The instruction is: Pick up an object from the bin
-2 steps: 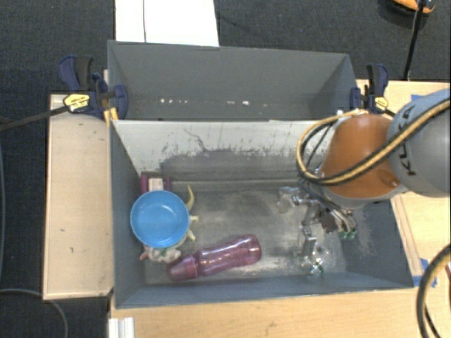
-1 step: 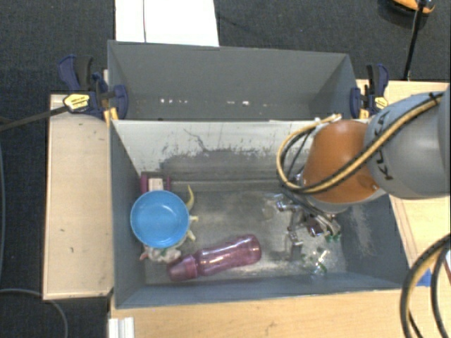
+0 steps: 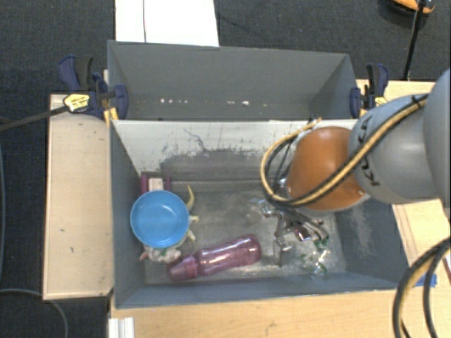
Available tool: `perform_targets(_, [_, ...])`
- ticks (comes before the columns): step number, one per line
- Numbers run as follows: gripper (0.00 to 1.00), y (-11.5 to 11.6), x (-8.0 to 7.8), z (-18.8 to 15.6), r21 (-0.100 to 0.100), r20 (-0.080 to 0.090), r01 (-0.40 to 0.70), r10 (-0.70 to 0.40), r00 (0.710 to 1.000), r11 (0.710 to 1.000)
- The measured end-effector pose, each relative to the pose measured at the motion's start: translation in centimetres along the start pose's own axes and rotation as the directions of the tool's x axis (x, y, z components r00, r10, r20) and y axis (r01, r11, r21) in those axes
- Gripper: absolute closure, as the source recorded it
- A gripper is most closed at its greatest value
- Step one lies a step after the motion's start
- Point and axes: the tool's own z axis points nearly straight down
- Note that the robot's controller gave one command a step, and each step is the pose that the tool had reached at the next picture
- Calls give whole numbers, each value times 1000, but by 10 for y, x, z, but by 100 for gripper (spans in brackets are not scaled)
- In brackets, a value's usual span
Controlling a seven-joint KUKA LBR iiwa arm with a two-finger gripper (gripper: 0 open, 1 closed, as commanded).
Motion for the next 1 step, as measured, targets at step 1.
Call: perform_targets(1, [0,38,-17,2,1,-3,-91,91,996,996])
